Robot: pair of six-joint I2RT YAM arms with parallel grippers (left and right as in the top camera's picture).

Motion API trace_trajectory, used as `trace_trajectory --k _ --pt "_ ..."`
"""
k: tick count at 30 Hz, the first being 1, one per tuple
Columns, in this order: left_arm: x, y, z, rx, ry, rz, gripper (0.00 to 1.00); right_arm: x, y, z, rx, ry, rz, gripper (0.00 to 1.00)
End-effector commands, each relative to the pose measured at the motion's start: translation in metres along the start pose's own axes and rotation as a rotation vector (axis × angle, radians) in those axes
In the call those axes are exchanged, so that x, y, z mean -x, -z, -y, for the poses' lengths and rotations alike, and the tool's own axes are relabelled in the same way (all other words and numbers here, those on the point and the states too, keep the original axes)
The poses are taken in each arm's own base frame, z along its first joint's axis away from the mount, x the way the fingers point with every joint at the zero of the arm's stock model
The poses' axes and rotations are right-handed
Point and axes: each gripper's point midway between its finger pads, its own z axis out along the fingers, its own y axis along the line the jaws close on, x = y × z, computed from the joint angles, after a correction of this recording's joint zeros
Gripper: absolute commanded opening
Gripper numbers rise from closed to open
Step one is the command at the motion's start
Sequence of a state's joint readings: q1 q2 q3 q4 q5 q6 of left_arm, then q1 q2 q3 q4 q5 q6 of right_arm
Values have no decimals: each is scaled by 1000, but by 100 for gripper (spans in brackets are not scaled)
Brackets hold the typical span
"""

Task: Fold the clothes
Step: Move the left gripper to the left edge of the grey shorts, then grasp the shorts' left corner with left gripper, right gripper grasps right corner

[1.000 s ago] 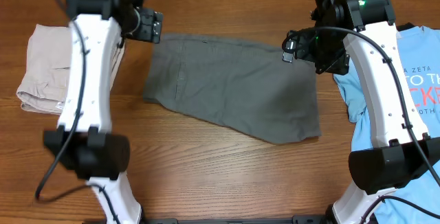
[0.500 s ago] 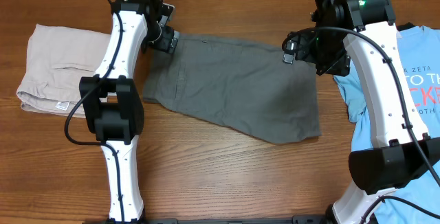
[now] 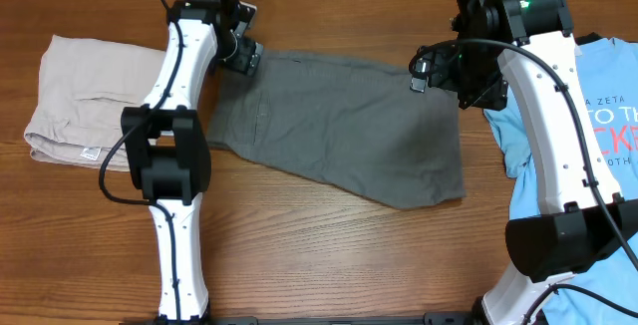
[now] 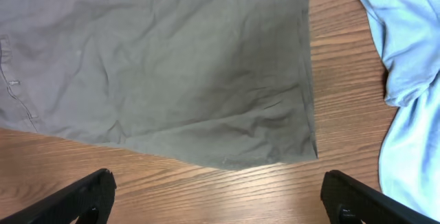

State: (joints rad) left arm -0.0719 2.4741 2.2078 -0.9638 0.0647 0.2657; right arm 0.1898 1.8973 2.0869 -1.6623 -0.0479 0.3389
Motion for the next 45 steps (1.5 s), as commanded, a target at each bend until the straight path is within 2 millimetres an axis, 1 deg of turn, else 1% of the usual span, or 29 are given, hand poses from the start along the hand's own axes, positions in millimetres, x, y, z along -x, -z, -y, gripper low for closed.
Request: trace_trajectory --k 1,5,10,15,17,25,27,29,30,31,34,36,37,41,45 --pt "6 -3 -2 -1 -25 21 85 4 2 1 -1 2 15 100" --pt "8 -9 -3 2 -26 31 87 4 2 1 -1 3 15 100" --pt "12 -9 -5 9 -27 48 87 5 2 0 1 3 20 100" --pt "6 -20 -8 7 -18 30 87 5 2 0 2 3 22 100" --pt "3 -23 -10 7 -16 20 85 5 2 0 2 3 22 100" --pt "1 -23 -14 8 -7 13 60 5 2 0 2 3 22 100" --pt "0 -23 -14 9 -6 13 48 5 2 0 2 3 22 100" --pt "1 -22 -14 9 -7 15 27 5 2 0 2 3 22 100" --pt "2 -20 -14 10 -3 17 13 5 2 0 3 3 23 100" --pt "2 -19 -14 10 0 19 5 5 2 0 2 3 22 100" --pt "10 -6 -15 16 19 41 4 5 2 0 2 3 22 100" --pt "17 8 -16 22 36 65 4 5 2 0 1 3 21 100" --pt "22 18 -17 26 45 79 4 6 2 1 -3 1 23 100" --pt "33 52 -18 33 85 119 4 11 2 13 -24 -34 35 100" --pt "31 73 -13 25 126 120 4 24 4 35 -11 -66 54 100"
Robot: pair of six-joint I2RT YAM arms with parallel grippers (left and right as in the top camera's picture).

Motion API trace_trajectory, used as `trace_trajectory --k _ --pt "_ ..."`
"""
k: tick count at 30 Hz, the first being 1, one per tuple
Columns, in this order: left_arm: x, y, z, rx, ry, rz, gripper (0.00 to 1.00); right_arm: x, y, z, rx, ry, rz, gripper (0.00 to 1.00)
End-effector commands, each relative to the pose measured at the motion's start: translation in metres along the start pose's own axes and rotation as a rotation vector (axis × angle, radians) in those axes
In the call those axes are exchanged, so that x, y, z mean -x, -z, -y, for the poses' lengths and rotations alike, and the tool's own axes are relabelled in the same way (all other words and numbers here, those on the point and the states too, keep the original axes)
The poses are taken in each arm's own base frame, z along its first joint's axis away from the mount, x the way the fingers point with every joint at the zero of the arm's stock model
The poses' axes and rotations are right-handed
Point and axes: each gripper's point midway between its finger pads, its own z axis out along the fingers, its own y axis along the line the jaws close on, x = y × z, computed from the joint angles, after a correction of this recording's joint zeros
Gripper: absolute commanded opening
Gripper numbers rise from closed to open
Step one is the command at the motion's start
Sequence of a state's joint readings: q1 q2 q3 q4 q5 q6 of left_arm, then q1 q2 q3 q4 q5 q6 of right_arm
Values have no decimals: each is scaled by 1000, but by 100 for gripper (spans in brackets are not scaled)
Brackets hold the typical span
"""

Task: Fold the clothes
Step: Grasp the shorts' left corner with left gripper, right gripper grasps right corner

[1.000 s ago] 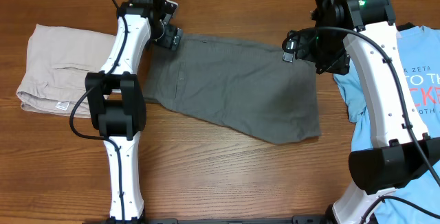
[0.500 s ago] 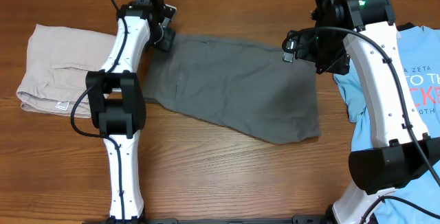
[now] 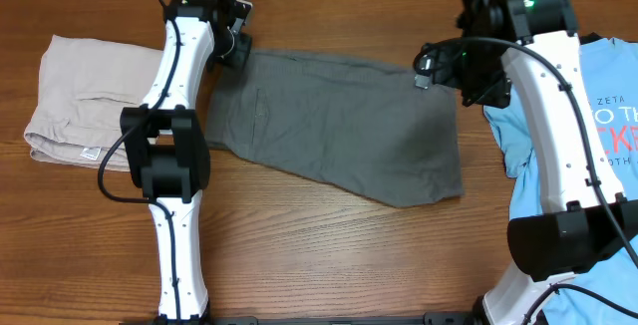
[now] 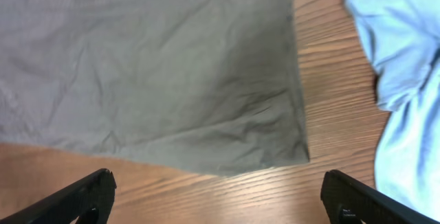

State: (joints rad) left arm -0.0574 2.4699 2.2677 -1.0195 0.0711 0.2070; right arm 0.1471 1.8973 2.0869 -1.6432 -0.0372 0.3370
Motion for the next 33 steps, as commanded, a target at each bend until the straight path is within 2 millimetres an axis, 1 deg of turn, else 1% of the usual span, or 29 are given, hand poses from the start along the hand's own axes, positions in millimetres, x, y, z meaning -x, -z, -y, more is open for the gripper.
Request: trace_trajectory --k 1,4,5,7,9,11,13,16,18,20,21,22,24,26,28,29,31,33 --pt "25 59 -3 20 55 105 4 18 3 22 25 -15 31 100" --pt "19 65 -2 16 56 82 4 31 3 24 170 70 31 100" --pt "16 65 -1 14 57 73 4 36 0 28 203 88 32 100" --pt "13 66 0 12 59 60 4 47 -7 41 202 105 42 100" --pt "10 66 0 9 73 49 4 57 -18 51 197 128 50 100" --pt "9 66 1 8 83 44 4 66 -30 55 194 179 50 100" --pt "9 66 1 7 94 43 4 74 -48 56 193 275 46 100" --pt "8 66 1 7 99 40 4 89 -68 48 236 331 68 100" --pt "7 66 1 6 101 34 4 99 -74 46 240 336 94 100" --pt "6 66 1 6 102 29 4 108 -74 44 239 378 137 100" --pt "6 66 1 6 102 30 4 111 -74 44 236 421 151 98" --pt "6 66 1 6 102 30 4 113 -74 44 232 470 168 91" --pt "6 66 1 6 102 29 4 117 -78 41 232 570 189 89" --pt "5 66 1 5 102 26 4 117 -85 37 252 670 194 89" --pt "5 66 1 5 102 26 4 115 -96 32 290 740 185 88" --pt "5 66 1 5 102 26 4 114 -105 29 313 769 174 85" --pt "5 66 1 6 102 27 4 112 -117 27 341 790 156 81" --pt "5 66 1 6 102 27 4 108 -134 23 378 822 133 80"
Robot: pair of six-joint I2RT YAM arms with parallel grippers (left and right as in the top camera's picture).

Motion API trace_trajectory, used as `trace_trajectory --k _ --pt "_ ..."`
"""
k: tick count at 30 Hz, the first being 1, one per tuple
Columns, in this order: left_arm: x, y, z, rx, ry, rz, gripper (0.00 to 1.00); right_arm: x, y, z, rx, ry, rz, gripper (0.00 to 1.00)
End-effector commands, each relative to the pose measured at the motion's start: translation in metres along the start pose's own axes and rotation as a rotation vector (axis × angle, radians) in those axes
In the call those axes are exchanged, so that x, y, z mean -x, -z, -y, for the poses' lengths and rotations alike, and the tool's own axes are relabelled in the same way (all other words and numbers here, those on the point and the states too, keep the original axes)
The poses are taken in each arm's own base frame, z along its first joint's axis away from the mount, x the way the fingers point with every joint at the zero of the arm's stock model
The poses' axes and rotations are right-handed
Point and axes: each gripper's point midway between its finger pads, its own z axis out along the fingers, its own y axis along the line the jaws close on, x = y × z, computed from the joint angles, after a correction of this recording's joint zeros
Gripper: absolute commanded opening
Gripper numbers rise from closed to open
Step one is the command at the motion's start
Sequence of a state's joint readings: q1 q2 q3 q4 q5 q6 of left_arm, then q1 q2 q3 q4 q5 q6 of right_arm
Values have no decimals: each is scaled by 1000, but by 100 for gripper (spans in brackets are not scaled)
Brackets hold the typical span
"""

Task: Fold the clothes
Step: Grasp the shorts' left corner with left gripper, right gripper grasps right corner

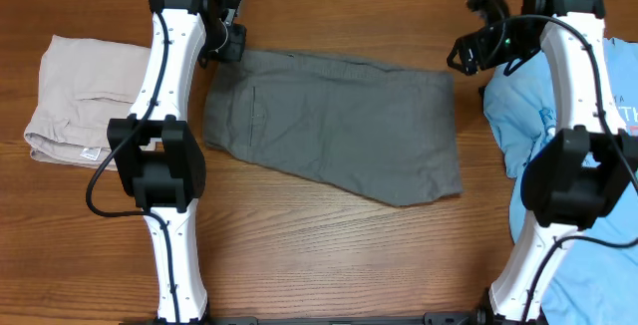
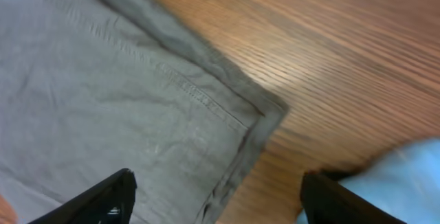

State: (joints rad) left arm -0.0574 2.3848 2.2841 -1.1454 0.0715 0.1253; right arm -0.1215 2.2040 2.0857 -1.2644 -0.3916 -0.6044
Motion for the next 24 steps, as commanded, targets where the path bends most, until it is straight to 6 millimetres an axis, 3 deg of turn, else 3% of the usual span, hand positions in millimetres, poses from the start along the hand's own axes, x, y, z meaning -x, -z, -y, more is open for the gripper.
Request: trace_trajectory --k 1,8,17,24 --pt "12 21 -2 8 19 52 4 -3 -36 -8 118 134 -5 80" --pt "10 21 -2 7 19 47 4 -5 -82 -11 213 162 8 87" --pt "11 21 -2 7 19 48 4 5 -94 -26 205 217 8 86" --pt "10 21 -2 7 18 47 5 6 -101 -17 111 245 -34 89"
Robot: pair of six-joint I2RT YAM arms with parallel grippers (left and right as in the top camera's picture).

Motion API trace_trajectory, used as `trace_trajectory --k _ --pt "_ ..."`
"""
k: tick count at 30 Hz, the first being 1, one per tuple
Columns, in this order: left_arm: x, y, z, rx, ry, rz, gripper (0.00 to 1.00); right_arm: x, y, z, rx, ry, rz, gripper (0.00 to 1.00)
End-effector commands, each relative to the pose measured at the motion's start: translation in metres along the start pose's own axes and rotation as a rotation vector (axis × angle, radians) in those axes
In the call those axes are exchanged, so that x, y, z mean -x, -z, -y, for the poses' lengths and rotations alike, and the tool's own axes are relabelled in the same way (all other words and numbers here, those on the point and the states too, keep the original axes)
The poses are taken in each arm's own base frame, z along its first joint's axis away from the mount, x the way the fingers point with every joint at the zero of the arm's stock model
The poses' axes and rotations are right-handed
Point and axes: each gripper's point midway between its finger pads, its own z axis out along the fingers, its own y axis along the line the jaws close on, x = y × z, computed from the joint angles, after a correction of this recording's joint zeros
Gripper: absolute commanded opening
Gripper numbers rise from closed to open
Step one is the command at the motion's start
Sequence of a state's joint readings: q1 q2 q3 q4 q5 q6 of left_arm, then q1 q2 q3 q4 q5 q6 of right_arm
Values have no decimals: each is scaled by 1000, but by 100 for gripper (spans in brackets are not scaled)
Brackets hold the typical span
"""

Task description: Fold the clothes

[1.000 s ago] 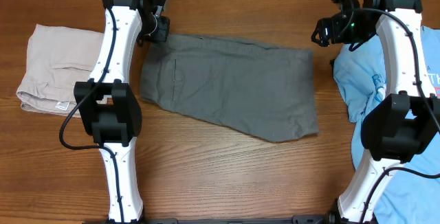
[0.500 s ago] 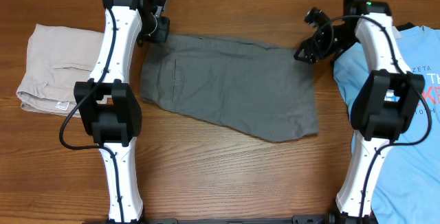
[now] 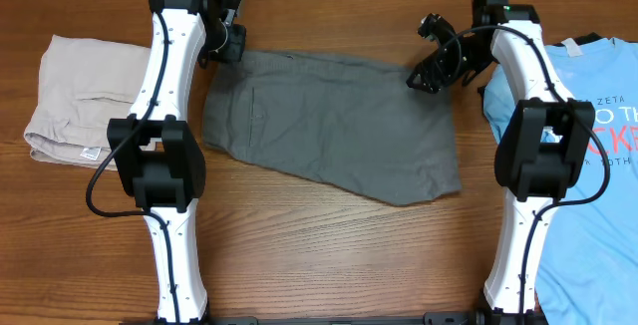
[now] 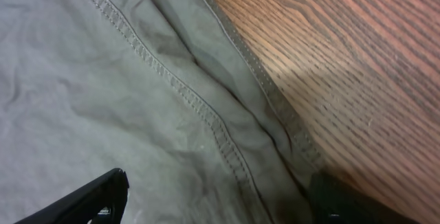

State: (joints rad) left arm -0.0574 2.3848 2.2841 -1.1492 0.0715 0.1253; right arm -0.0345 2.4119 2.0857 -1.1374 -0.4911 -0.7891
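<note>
Grey shorts [image 3: 329, 126] lie flat in the middle of the table. My right gripper [image 3: 425, 74] is down at their far right corner. In the right wrist view its fingers [image 4: 103, 193] stand wide open, close over the stitched hem [image 4: 206, 114]; the gripper's midpoint [image 4: 220, 200] is on fabric, with one finger over the cloth and the other at the edge by the wood. My left gripper [image 3: 229, 44] sits at the shorts' far left corner; its jaws are too small in the overhead view to read.
A folded beige garment [image 3: 80, 96] lies at the left of the table. A light blue printed T-shirt [image 3: 598, 116] lies at the right edge, just beyond the right arm. Bare wood [image 3: 329, 255] runs along the front.
My right gripper has come down and a little left, from above the far right corner to close over the hem there. It is still open. The left arm and shorts have not moved.
My right gripper first hung open high over the right half of the shorts, and the left was at the far left corner. The left then sat slightly farther back. Later the right arm was over the far right corner, and now it is low on that hem.
</note>
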Motion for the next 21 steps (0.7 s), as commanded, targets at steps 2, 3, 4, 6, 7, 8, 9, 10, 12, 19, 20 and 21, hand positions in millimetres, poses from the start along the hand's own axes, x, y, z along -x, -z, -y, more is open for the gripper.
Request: trace_trajectory --k 2,3,4,6,7,8,9,10,12,19,20,21 --pt "11 21 -2 8 18 51 5 0 3 13 -92 8 -38 89" --pt "11 21 -2 8 18 51 5 0 3 18 -116 -6 -41 89" --pt "11 21 -2 8 18 51 5 1 4 23 -140 -19 -40 89" --pt "11 21 -2 8 18 51 4 3 4 26 -156 -20 -33 89" --pt "11 21 -2 8 18 51 4 4 4 27 -159 -17 -29 89" --pt "11 21 -2 8 18 51 5 4 4 27 -159 -17 -29 89" --pt "11 21 -2 8 18 51 5 4 4 27 -159 -17 -29 89" --pt "11 21 -3 8 18 51 5 3 3 27 -157 -18 -31 89" --pt "11 21 -2 8 18 51 4 0 2 26 -150 -24 -41 89" --pt "11 21 -3 8 18 51 5 -10 1 24 -147 -56 -84 80" --pt "11 21 -3 8 18 51 5 -10 1 23 -146 -64 -82 80" --pt "11 21 -3 8 18 51 5 -10 1 23 -143 -65 -81 79"
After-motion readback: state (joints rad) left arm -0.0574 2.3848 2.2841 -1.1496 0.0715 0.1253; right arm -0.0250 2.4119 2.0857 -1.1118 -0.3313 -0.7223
